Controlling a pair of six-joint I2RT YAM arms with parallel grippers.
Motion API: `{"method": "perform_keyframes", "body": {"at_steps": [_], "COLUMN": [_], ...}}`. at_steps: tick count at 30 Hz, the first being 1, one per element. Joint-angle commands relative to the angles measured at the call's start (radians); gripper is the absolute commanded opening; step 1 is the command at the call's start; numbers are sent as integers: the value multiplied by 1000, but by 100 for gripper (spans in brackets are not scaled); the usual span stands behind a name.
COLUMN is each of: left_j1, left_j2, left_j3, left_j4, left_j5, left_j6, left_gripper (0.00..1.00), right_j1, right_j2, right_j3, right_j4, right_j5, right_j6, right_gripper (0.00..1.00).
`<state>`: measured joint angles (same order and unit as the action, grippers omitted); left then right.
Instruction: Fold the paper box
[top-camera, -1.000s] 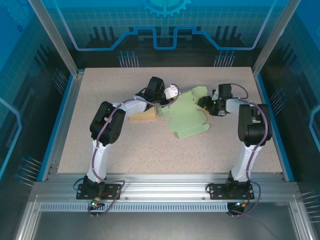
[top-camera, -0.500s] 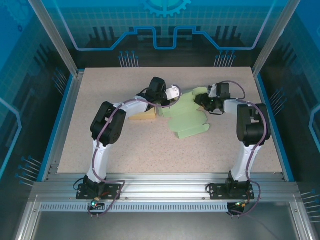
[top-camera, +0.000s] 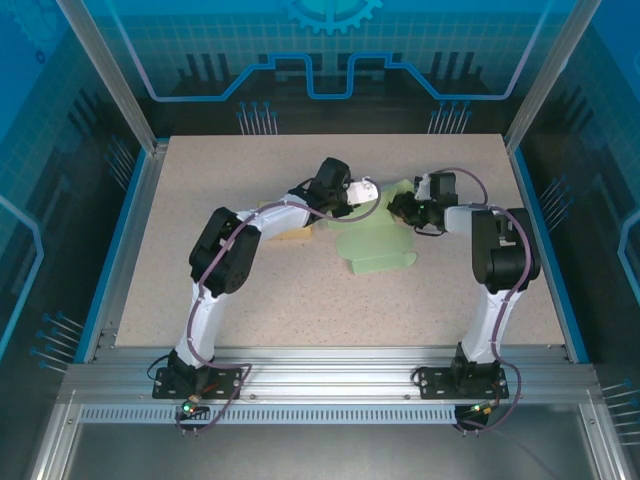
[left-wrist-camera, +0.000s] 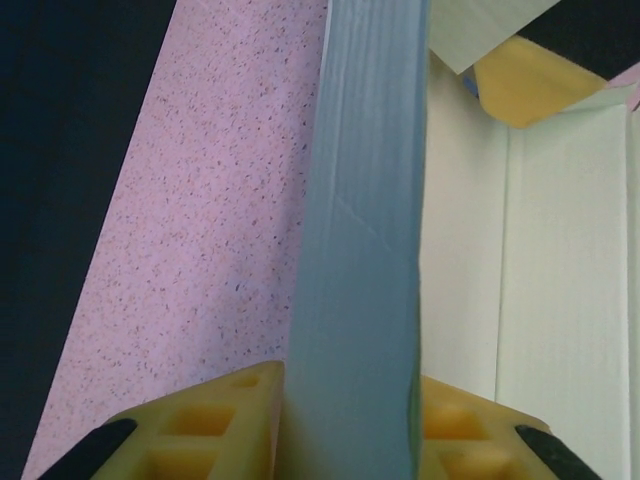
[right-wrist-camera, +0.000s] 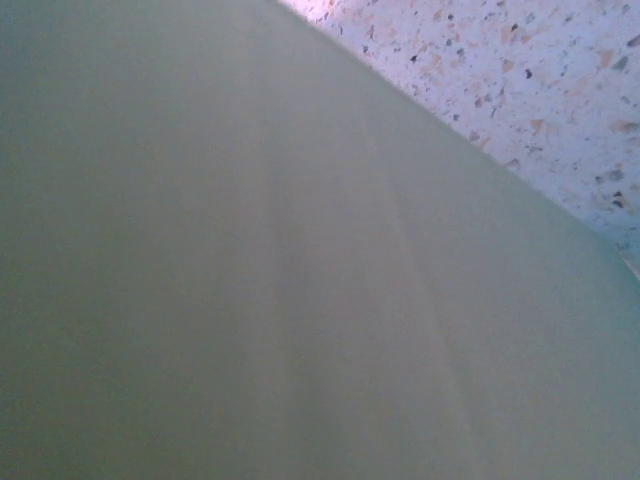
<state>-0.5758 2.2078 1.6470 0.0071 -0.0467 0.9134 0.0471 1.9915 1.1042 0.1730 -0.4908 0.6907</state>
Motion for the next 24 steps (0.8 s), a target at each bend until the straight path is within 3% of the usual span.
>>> {"method": "perform_keyframes", "body": {"at_steps": [1, 12, 24], "left_j1": [-26, -46, -53], "left_j2": [37, 15, 31], "left_j3": [-23, -142, -179], "left_j4": [23, 234, 335], "left_j5": [-68, -156, -179], "left_j6": [66, 144, 202], "left_gripper": [28, 29, 29], "right_j1": [30, 7, -104], "right_j2": [39, -151, -249], "right_j3": [-33, -123, -178], "right_j4": [67, -81, -125], "right_j5": [-72, 33, 13], "right_j6": [54, -54, -107], "right_gripper": [27, 46, 49]}}
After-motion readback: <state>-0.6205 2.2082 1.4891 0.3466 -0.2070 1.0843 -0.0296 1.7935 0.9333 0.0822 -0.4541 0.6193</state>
